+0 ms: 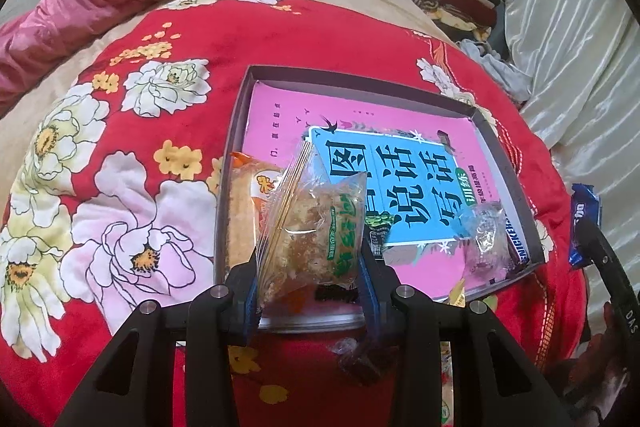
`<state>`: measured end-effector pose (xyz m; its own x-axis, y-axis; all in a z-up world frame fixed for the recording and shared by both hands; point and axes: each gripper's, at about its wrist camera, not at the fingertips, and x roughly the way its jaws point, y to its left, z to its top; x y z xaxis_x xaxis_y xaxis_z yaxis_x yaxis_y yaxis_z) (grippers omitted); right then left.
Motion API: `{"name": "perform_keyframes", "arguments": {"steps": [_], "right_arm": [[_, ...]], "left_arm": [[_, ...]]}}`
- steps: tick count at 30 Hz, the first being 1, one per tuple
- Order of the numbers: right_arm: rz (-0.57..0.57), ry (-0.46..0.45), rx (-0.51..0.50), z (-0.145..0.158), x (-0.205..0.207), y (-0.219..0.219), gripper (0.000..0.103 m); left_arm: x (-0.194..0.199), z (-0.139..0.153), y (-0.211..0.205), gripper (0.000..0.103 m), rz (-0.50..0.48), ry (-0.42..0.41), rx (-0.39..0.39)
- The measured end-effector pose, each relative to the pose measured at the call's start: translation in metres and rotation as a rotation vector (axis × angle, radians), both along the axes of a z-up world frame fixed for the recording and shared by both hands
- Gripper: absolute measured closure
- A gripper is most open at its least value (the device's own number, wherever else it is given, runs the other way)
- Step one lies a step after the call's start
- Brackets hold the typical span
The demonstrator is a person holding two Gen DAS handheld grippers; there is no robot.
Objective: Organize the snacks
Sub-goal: 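Carry the green-label cracker bag and blue packet over the tray with both tools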
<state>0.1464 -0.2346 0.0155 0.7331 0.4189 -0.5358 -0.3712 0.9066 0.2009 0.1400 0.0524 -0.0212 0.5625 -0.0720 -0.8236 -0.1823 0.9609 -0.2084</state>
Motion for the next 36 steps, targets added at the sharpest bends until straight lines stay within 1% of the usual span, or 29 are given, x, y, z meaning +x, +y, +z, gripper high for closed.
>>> {"name": "perform_keyframes", "arguments": {"steps": [18, 33, 36], "right_arm": [[-0.013, 0.017, -0.041, -0.013, 0.022, 0.007, 0.053], [-0.023, 0.074, -0.131, -0.032, 0.039, 0.017, 0.053], [-0.025, 0.079, -0.163, -0.035, 0.04, 0.021, 0.053]], "left_arm": [[0.007, -0.008, -0.006, 0.061, -0.023, 0.015, -0.005], [0.009, -0.011, -0.01, 0.061, -0.04, 0.026, -0.027], [0.01, -0.012, -0.011, 0.061, -0.043, 0.028, -0.032]]}}
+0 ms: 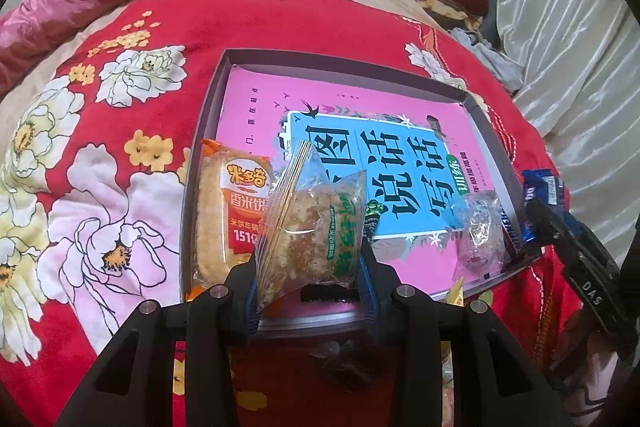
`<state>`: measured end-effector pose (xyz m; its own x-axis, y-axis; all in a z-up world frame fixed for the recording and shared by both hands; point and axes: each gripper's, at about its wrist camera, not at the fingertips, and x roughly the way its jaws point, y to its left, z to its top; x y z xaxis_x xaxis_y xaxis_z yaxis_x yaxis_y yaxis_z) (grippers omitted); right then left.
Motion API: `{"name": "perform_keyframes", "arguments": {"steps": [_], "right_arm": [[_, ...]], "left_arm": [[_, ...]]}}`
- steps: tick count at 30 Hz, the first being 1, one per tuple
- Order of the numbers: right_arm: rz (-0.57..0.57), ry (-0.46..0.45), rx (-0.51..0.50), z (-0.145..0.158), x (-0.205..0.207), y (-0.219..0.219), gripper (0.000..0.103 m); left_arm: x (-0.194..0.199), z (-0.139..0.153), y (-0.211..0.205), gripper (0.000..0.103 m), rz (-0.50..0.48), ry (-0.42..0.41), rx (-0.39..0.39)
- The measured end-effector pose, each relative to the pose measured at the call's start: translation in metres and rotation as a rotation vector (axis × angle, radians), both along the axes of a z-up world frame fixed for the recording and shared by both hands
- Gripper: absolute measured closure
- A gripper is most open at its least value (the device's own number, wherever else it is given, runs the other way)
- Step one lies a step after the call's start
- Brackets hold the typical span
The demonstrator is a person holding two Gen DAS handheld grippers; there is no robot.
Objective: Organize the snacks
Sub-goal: 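Carry the green-label cracker bag and blue packet over the tray with both tools, then lower and open the left tool into the tray while the right tool releases the blue packet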
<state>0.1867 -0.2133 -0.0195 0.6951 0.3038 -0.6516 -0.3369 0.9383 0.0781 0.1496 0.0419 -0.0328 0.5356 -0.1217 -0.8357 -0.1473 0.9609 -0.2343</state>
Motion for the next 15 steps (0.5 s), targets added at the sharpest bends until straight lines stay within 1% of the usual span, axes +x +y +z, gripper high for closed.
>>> {"name": "perform_keyframes", "arguments": {"steps": [8, 12, 15], "right_arm": [[0.032, 0.027, -0.049, -0.012, 0.003, 0.013, 0.053], [0.052, 0.027, -0.043, -0.013, 0.002, 0.017, 0.053], [0.073, 0.037, -0.009, -0.013, 0.001, 0.017, 0.053]], "left_arm": [[0.0, 0.0, -0.001, 0.061, -0.002, 0.0, 0.002], [0.0, 0.0, 0.0, 0.061, -0.003, 0.0, -0.001], [0.0, 0.0, 0.0, 0.061, -0.003, 0.0, -0.001]]}}
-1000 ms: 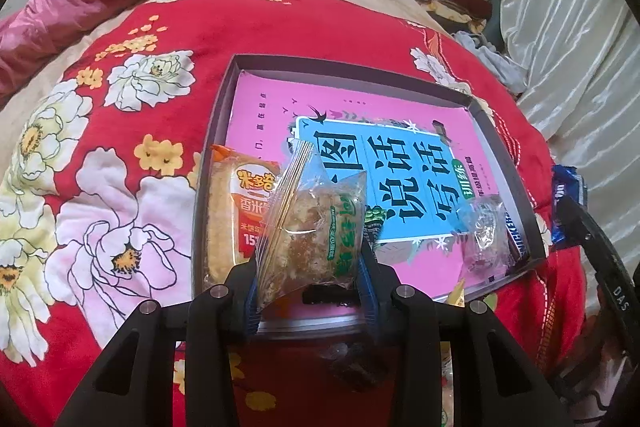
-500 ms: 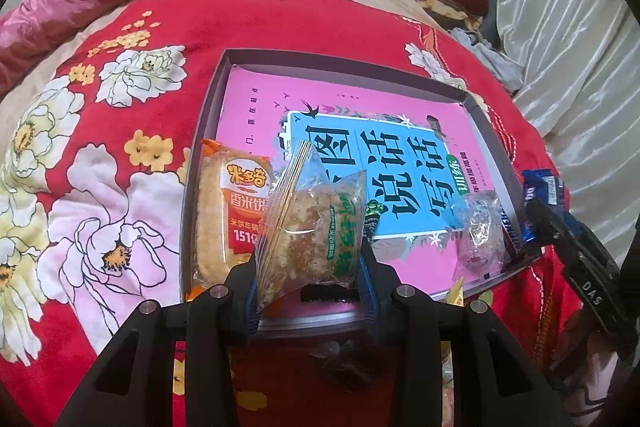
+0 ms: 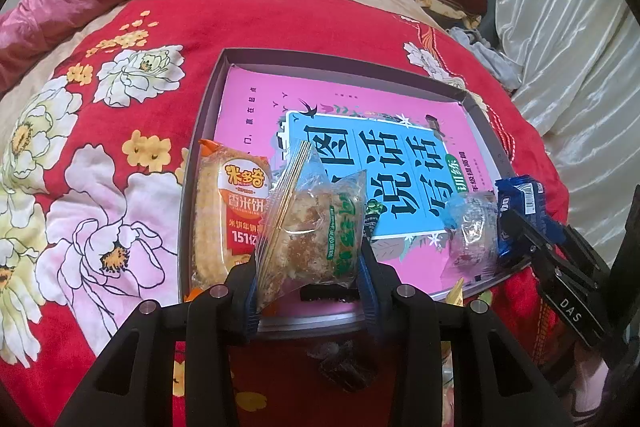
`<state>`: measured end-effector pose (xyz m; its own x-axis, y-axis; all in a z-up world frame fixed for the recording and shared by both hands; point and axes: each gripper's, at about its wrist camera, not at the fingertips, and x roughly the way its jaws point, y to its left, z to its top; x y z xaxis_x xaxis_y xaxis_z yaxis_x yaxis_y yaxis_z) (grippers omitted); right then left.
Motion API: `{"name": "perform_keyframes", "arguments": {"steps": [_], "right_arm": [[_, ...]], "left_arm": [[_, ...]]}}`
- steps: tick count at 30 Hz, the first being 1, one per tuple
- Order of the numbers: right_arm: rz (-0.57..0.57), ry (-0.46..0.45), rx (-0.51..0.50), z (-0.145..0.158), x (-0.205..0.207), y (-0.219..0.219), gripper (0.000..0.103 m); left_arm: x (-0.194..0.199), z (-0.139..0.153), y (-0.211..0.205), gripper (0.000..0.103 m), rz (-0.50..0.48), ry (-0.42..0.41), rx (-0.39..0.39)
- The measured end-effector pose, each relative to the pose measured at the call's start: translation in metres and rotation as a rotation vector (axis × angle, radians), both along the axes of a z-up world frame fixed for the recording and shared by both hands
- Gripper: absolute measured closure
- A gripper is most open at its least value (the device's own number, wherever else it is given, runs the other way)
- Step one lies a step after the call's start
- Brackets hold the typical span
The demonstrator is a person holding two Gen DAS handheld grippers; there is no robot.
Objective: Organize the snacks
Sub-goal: 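Lower and open the left tool into the tray while the right tool releases the blue packet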
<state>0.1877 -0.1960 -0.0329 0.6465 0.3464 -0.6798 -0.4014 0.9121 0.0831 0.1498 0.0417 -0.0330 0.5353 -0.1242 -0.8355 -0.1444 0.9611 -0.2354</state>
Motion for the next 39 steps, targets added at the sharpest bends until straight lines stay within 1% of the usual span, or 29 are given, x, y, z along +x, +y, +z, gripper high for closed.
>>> {"name": "perform_keyframes", "arguments": {"steps": [3, 8, 11, 16, 22, 29, 34, 39], "right_arm": [[0.016, 0.011, 0.011, -0.002, 0.0, 0.002, 0.053], [0.045, 0.035, 0.076, -0.003, 0.0, 0.004, 0.053], [0.047, 0.039, 0.068, -0.004, 0.0, 0.005, 0.053], [0.071, 0.052, 0.083, -0.006, 0.0, 0.008, 0.053], [0.095, 0.038, 0.045, -0.007, -0.003, 0.015, 0.053], [0.096, 0.039, 0.043, -0.007, -0.004, 0.015, 0.053], [0.102, 0.03, 0.01, -0.008, -0.006, 0.018, 0.053], [0.106, 0.026, 0.004, -0.008, -0.006, 0.02, 0.053]], "left_arm": [[0.001, 0.0, 0.0, 0.061, -0.001, 0.0, 0.003], [0.002, 0.0, 0.0, 0.061, -0.002, 0.001, 0.002], [0.002, 0.0, 0.0, 0.061, -0.003, 0.002, 0.001], [0.004, 0.0, -0.001, 0.061, -0.015, 0.001, 0.009], [0.005, -0.001, -0.002, 0.061, -0.036, 0.006, 0.012], [0.005, -0.002, -0.003, 0.06, -0.045, 0.01, 0.013], [0.005, -0.002, -0.004, 0.06, -0.046, 0.011, 0.016], [0.005, -0.002, -0.004, 0.06, -0.048, 0.01, 0.016]]}}
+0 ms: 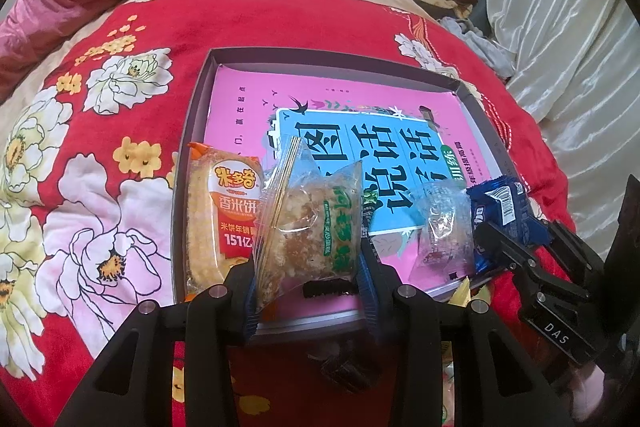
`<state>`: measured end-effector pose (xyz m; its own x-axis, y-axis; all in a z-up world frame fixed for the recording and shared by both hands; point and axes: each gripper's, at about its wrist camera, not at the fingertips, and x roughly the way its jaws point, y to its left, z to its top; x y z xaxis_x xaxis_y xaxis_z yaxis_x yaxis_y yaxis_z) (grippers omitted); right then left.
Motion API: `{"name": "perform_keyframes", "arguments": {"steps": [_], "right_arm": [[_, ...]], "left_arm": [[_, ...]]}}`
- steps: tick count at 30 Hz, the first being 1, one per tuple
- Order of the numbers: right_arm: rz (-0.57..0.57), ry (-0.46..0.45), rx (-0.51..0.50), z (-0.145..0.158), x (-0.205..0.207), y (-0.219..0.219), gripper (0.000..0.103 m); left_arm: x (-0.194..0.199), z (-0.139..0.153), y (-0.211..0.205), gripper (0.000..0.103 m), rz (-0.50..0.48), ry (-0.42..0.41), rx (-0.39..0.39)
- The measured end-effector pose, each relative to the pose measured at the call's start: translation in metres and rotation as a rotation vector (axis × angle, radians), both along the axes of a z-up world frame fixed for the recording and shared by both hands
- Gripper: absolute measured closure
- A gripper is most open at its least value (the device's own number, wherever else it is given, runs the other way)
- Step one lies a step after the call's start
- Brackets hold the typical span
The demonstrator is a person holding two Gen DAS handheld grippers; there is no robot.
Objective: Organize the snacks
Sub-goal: 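Lower and open the left tool into the tray while the right tool releases the blue packet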
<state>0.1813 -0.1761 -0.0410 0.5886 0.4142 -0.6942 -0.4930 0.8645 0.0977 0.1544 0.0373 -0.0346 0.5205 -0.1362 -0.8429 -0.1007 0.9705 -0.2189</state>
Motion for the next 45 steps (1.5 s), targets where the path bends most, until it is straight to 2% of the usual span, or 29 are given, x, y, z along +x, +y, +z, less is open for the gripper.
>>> {"name": "perform_keyframes", "arguments": {"steps": [24, 45], "right_arm": [[-0.004, -0.001, 0.015, 0.004, -0.001, -0.003, 0.053], [-0.011, -0.006, 0.032, 0.008, -0.002, -0.006, 0.053]], "left_arm": [[-0.002, 0.005, 0.001, 0.06, -0.003, -0.012, -0.013], [-0.003, 0.008, 0.01, 0.048, 0.021, -0.01, -0.025]]}}
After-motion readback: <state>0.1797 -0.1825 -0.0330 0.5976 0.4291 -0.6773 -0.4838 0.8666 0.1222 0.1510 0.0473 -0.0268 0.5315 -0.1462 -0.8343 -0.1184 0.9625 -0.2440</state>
